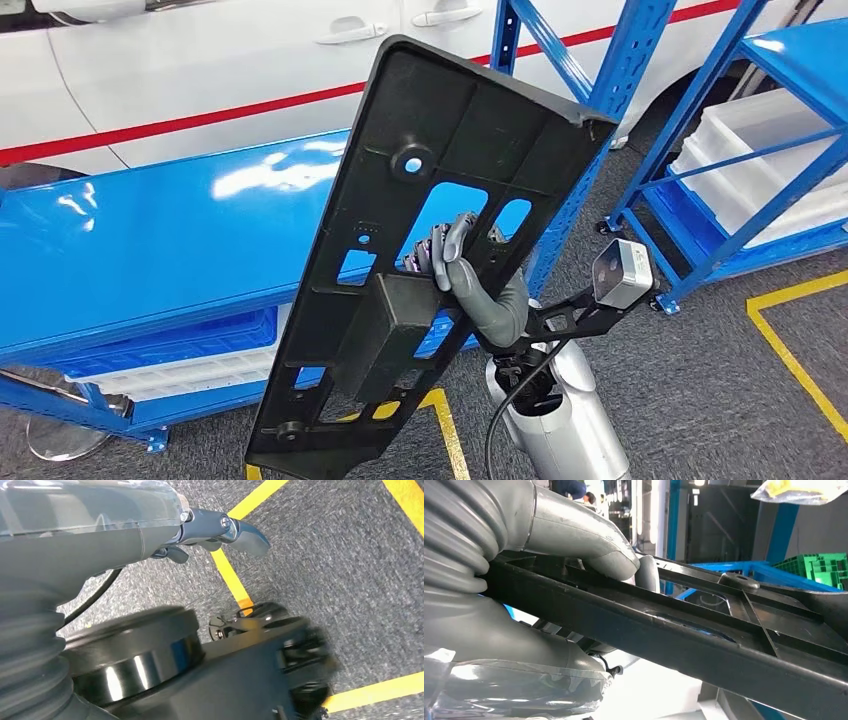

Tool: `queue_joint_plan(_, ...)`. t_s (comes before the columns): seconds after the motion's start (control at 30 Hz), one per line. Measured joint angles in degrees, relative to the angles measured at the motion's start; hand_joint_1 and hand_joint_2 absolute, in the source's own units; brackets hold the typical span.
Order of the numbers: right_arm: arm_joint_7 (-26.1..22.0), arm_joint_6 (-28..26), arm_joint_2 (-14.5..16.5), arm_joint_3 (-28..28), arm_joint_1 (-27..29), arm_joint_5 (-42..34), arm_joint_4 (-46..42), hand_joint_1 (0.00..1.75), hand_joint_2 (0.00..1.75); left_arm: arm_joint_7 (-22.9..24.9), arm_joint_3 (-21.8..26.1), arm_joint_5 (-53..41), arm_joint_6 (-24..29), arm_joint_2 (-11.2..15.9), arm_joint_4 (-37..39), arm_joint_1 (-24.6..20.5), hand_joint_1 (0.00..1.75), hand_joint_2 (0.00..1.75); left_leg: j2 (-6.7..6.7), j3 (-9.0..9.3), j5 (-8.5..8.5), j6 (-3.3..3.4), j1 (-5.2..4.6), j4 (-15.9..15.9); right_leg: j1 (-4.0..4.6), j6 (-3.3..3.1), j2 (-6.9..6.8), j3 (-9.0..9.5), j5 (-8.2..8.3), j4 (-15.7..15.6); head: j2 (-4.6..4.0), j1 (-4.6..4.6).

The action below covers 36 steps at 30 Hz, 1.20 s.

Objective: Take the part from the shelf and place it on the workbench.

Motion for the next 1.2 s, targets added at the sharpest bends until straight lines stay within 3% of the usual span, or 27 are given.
queue_joint_plan(0.1, 0.01, 0.01, 0.09, -0.04, -0.02, 0.0, -0.02, 1.75, 1.75, -0.01, 0.0, 0.0, 0.0, 0.13, 0.0, -0.16, 0.0, 1.75, -3.04, 7.4, 2.98, 1.14, -0.28, -11.44, 0.07, 0.49, 1.68, -1.05, 1.38, -0.05, 0.0, 0.02)
queue_joint_plan(0.17, 0.0, 0.02, 0.15, -0.06, -0.02, 0.0, -0.02, 1.75, 1.75, -0.01, 0.0, 0.01, 0.0, 0.23, 0.0, -0.22, 0.0, 1.75, -4.01, 8.6, 3.25, 1.3, -0.55, -14.03, -0.17, 1.19, 2.59, -1.37, 2.35, -0.29, 0.0, 0.04)
queue_joint_plan(0.23, -0.01, 0.02, 0.16, -0.09, 0.02, 0.0, -0.02, 1.75, 1.75, -0.01, 0.0, 0.04, 0.0, 0.19, 0.0, -0.26, 0.0, 1.75, -2.89, 8.36, 4.33, 1.62, -0.56, -14.61, -0.25, 1.94, 3.08, -1.63, 2.99, -0.52, 0.0, 0.05)
queue_joint_plan(0.27, -0.01, 0.02, 0.16, -0.1, 0.0, 0.01, -0.03, 1.75, 1.75, -0.02, 0.0, 0.05, 0.0, 0.17, 0.0, -0.31, 0.0, 1.75, -2.22, 8.2, 4.95, 1.98, -0.46, -14.99, -0.15, 2.17, 2.43, -1.98, 2.2, 0.06, 0.0, 0.14)
queue_joint_plan(0.3, -0.01, 0.02, 0.16, -0.1, -0.03, 0.01, -0.03, 1.75, 1.75, -0.02, 0.0, 0.07, -0.01, 0.15, 0.0, -0.36, 0.0, 1.75, -1.47, 7.88, 5.66, 2.33, -0.35, -15.38, -0.06, 2.37, 1.37, -2.64, 0.4, 1.63, 0.0, 0.2)
queue_joint_plan(0.37, -0.02, 0.02, 0.15, -0.09, -0.04, 0.02, -0.03, 1.75, 1.75, -0.03, 0.0, 0.1, -0.01, 0.16, 0.0, -0.33, 0.0, 1.75, -0.05, 6.8, 6.76, 2.72, -0.38, -15.58, -0.21, 2.72, -0.9, -4.65, -4.98, 7.95, 0.0, 0.33)
queue_joint_plan(0.4, -0.02, 0.01, 0.15, -0.09, 0.01, 0.02, -0.01, 1.75, 1.75, -0.03, 0.0, 0.11, -0.01, 0.17, 0.0, -0.26, 0.0, 1.75, 0.74, 6.13, 7.24, 2.71, -0.42, -15.52, -0.42, 2.99, -1.35, -5.56, -6.89, 11.51, 0.0, 0.33)
queue_joint_plan(0.43, -0.02, 0.01, 0.15, -0.1, 0.07, 0.02, 0.01, 1.75, 1.75, -0.02, 0.0, 0.12, -0.01, 0.17, 0.0, -0.22, 0.0, 1.75, 1.52, 5.43, 7.65, 2.63, -0.43, -15.4, -0.67, 3.28, -1.56, -5.93, -7.55, 14.06, 0.0, 0.34)
queue_joint_plan(0.47, -0.02, 0.0, 0.15, -0.1, 0.11, 0.02, 0.01, 1.75, 1.75, -0.02, 0.0, 0.13, -0.01, 0.18, 0.0, -0.22, 0.0, 1.75, 2.29, 4.72, 8.0, 2.5, -0.41, -15.22, -0.94, 3.55, -1.73, -5.44, -7.0, 14.89, 0.01, 0.34)
queue_joint_plan(0.53, -0.02, 0.0, 0.15, -0.1, 0.09, 0.03, 0.01, 1.75, 1.75, -0.02, 0.0, 0.12, -0.02, 0.19, 0.0, -0.29, 0.0, 1.75, 3.62, 3.41, 8.47, 2.12, -0.28, -14.58, -1.44, 4.01, -2.64, -1.36, -4.3, 10.66, 0.01, 0.34)
queue_joint_plan(0.57, -0.01, 0.0, 0.15, -0.1, 0.02, 0.04, -0.01, 1.75, 1.75, -0.03, 0.0, 0.11, -0.02, 0.21, -0.01, -0.33, 0.0, 1.75, 4.15, 2.79, 8.58, 1.86, -0.29, -14.13, -1.47, 4.18, -3.79, 1.49, -3.83, 6.8, 0.01, 0.36)
queue_joint_plan(0.63, 0.02, 0.02, 0.2, -0.1, -0.12, 0.11, -0.03, 1.75, 1.75, -0.03, -0.01, 0.06, -0.04, 0.24, -0.01, -0.36, 0.0, 1.75, 5.02, 2.05, 8.79, 1.23, -0.39, -13.29, -1.05, 3.61, -5.41, 4.95, -4.11, 1.3, 0.01, 0.26)
queue_joint_plan(0.67, 0.04, 0.03, 0.22, -0.12, -0.18, 0.15, -0.04, 1.75, 1.75, -0.02, -0.01, 0.02, -0.07, 0.26, -0.01, -0.38, 0.0, 1.75, 5.4, 1.84, 8.97, 0.86, -0.43, -13.06, -0.74, 3.08, -5.61, 5.26, -4.48, 0.28, 0.01, 0.2)
queue_joint_plan(0.73, 0.14, 0.05, 0.25, -0.15, -0.23, 0.23, -0.04, 1.75, 1.75, 0.05, -0.02, -0.04, -0.14, 0.23, 0.0, -0.42, 0.0, 1.75, 5.93, 1.64, 9.24, 0.05, -0.23, -12.81, -0.54, 1.8, -4.72, 4.61, -3.88, -0.05, 0.01, 0.2)
queue_joint_plan(0.8, 0.35, 0.07, 0.39, -0.14, -0.35, 0.3, -0.08, 1.75, 1.75, 0.15, -0.01, 0.04, -0.17, 0.2, 0.0, -0.39, 0.0, 1.75, 4.15, 0.64, 6.95, -0.68, 0.1, -10.77, -0.52, 0.72, -3.88, 3.73, -2.86, -0.25, 0.01, 0.18)
queue_joint_plan(0.87, 0.56, 0.1, 0.73, -0.1, -0.56, 0.33, -0.1, 1.75, 1.75, 0.19, 0.02, 0.24, -0.08, 0.19, 0.0, -0.15, 0.0, 1.75, 1.34, -1.39, 1.78, -0.95, 0.26, -4.68, -0.4, 0.01, -2.89, 2.51, -1.76, -0.31, 0.01, 0.15)
queue_joint_plan(0.9, 0.64, 0.13, 0.88, -0.08, -0.65, 0.32, -0.09, 1.75, 1.75, 0.17, 0.03, 0.38, -0.02, 0.19, 0.0, 0.01, 0.0, 1.75, 0.61, -2.35, -0.52, -0.9, 0.26, -0.97, -0.25, -0.18, -2.29, 1.82, -1.22, -0.28, 0.0, 0.15)
queue_joint_plan(0.93, 0.68, 0.15, 0.96, -0.07, -0.7, 0.31, -0.07, 1.75, 1.75, 0.12, 0.05, 0.5, 0.07, 0.2, 0.0, 0.13, 0.0, 1.75, 0.33, -2.78, -1.74, -0.78, 0.25, 1.72, -0.08, -0.25, -1.64, 1.14, -0.68, -0.25, 0.0, 0.15)
queue_joint_plan(0.97, 0.71, 0.16, 0.98, -0.07, -0.74, 0.3, -0.04, 1.75, 1.75, 0.06, 0.08, 0.58, 0.14, 0.2, 0.0, 0.2, 0.0, 1.75, 0.21, -2.39, -1.8, -0.58, 0.23, 2.66, 0.08, -0.26, -0.98, 0.44, -0.13, -0.21, 0.0, 0.15)
queue_joint_plan(1.0, 0.74, 0.19, 0.99, -0.08, -0.8, 0.29, -0.02, 1.75, 1.75, 0.01, 0.09, 0.64, 0.22, 0.2, 0.0, 0.22, 0.0, 1.75, 0.1, -1.09, -0.89, -0.3, 0.18, 1.59, 0.19, -0.22, -0.32, -0.21, 0.42, -0.18, 0.0, 0.15)
queue_joint_plan(1.03, 0.76, 0.23, 1.0, -0.09, -0.89, 0.28, -0.01, 1.75, 1.75, -0.03, 0.11, 0.66, 0.31, 0.21, 0.0, 0.23, 0.0, 1.75, -0.33, 1.22, 0.59, 0.07, 0.09, -1.48, 0.25, -0.14, 0.32, -0.79, 0.95, -0.16, 0.0, 0.15)
queue_joint_plan(1.1, 0.77, 0.37, 1.15, -0.11, -1.2, 0.27, -0.01, 1.75, 1.75, -0.03, 0.13, 0.68, 0.46, 0.32, 0.0, 0.19, 0.0, 1.75, -2.74, 6.54, 2.44, 0.86, -0.13, -9.63, 0.17, 0.19, 1.39, -1.62, 1.95, -0.14, 0.01, 0.19)
queue_joint_plan(1.13, 0.77, 0.41, 1.28, -0.12, -1.36, 0.27, -0.02, 1.75, 1.75, -0.03, 0.14, 0.68, 0.5, 0.4, 0.0, 0.2, 0.0, 1.75, -3.85, 8.34, 2.87, 1.03, -0.24, -12.5, 0.04, 0.48, 1.86, -1.81, 2.47, -0.23, 0.01, 0.19)
queue_joint_plan(1.17, 0.74, 0.43, 1.42, -0.13, -1.51, 0.26, -0.02, 1.75, 1.75, -0.01, 0.14, 0.67, 0.53, 0.48, 0.0, 0.23, 0.0, 1.75, -4.55, 9.22, 2.92, 1.09, -0.42, -14.07, -0.13, 0.84, 2.29, -1.92, 2.97, -0.36, 0.01, 0.2)
queue_joint_plan(1.2, 0.7, 0.38, 1.51, -0.14, -1.61, 0.26, -0.03, 1.75, 1.75, 0.03, 0.15, 0.63, 0.54, 0.52, 0.0, 0.26, 0.0, 1.75, -4.35, 9.35, 3.24, 1.04, -0.58, -14.47, -0.24, 1.26, 2.78, -1.95, 3.52, -0.6, 0.02, 0.2)
